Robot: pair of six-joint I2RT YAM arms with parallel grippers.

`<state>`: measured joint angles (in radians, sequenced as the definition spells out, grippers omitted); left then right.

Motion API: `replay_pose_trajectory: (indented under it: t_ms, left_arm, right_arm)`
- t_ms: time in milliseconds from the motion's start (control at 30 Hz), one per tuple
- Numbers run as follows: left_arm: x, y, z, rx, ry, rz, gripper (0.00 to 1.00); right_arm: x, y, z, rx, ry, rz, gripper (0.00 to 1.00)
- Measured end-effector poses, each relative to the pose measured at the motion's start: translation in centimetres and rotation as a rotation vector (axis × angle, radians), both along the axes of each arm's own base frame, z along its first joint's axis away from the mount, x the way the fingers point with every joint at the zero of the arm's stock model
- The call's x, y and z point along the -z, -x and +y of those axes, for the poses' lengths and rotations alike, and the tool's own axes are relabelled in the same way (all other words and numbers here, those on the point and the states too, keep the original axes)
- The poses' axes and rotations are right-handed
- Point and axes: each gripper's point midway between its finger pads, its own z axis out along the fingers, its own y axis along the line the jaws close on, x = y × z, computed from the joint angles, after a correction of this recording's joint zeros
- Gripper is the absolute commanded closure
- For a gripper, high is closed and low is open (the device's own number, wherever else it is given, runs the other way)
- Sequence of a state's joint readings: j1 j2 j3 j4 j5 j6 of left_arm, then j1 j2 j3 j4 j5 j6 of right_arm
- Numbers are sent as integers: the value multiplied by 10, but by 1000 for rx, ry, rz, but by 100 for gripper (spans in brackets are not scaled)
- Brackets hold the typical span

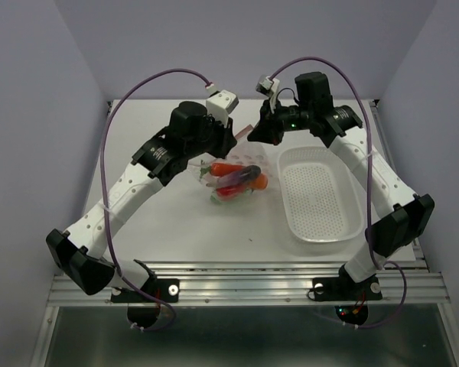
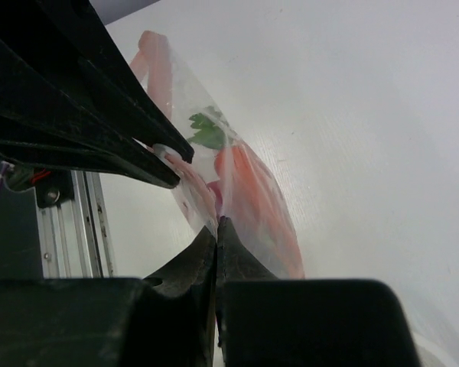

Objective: Place the food in the zip-top bag and seal the zipper
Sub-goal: Zip the zipper food storage bag at the center of the board.

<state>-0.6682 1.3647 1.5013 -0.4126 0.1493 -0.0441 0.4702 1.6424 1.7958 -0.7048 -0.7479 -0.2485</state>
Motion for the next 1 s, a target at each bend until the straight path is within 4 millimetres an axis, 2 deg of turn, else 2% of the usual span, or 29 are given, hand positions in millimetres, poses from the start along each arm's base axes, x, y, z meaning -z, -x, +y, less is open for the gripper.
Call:
replay_pose_trajectory:
  t_ms: [233,567,833,900,1000]
  left_arm:
    - [13,-4,22,-110,-45,13,83]
    - [27,2,54,-314,-35,93,83]
    - [34,12,79,-467,16,149,84]
    - [36,10,84,-504,24,156,86]
    - [51,6,103,-574,-10,184,87]
  right_arm:
    - [-6,-22,-21,78,-16,-29,99]
    - [-13,-37,-32,121,-31,-65,99]
    - [-23,-35,-26,88,-84,-69,99]
    - [-24,-35,-24,82,-93,-65,99]
    - [-21,-44,-23,91,-100,-64,99]
